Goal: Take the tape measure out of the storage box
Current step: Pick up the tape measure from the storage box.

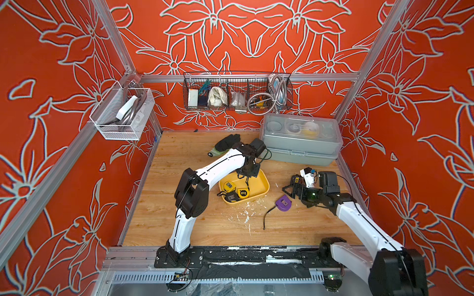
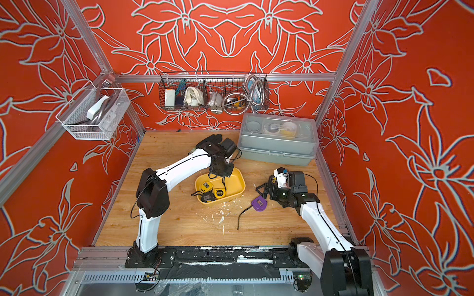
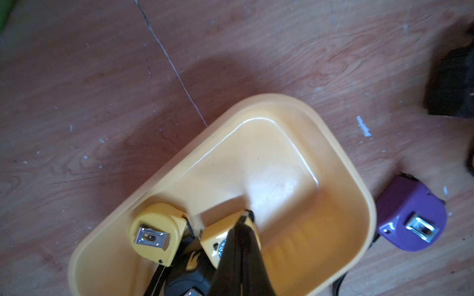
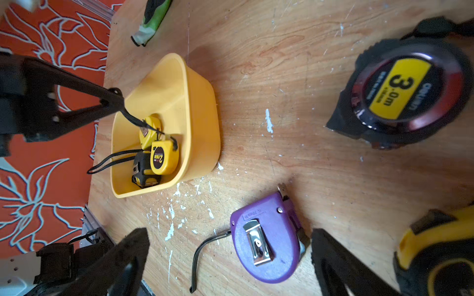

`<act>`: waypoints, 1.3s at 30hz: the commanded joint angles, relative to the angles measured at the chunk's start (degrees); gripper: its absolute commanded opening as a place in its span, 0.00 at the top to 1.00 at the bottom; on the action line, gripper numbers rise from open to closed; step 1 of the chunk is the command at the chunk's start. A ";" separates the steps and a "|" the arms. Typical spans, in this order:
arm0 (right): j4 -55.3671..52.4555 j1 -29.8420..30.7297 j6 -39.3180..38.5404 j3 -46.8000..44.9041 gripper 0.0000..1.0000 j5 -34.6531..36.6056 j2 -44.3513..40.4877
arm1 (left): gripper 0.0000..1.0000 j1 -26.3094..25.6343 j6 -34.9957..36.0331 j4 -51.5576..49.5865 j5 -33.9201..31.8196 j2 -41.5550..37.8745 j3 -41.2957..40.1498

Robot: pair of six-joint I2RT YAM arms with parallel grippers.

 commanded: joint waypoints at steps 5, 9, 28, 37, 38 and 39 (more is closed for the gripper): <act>10.30 3.75 -0.36 -2.53 0.00 -9.47 0.11 | 1.00 -0.33 0.68 -1.05 0.03 -3.83 -1.62; 10.93 10.92 -3.90 -0.89 0.00 -4.41 -1.02 | 1.00 -0.41 0.55 -0.76 0.69 -6.30 -2.61; 18.73 24.40 -14.56 9.15 0.00 2.87 13.23 | 1.00 -2.26 -0.94 -0.98 3.16 -15.20 -4.99; 14.52 25.38 -20.98 17.75 0.00 6.31 23.10 | 1.00 -2.52 -0.59 -1.62 2.72 -17.62 -4.38; 14.82 25.79 -22.25 17.87 0.00 4.87 23.83 | 1.00 -2.52 -0.42 -1.80 2.79 -17.80 -3.97; 14.87 26.30 -23.02 17.94 0.00 4.43 24.39 | 1.00 -2.52 -0.35 -2.07 2.89 -17.95 -3.66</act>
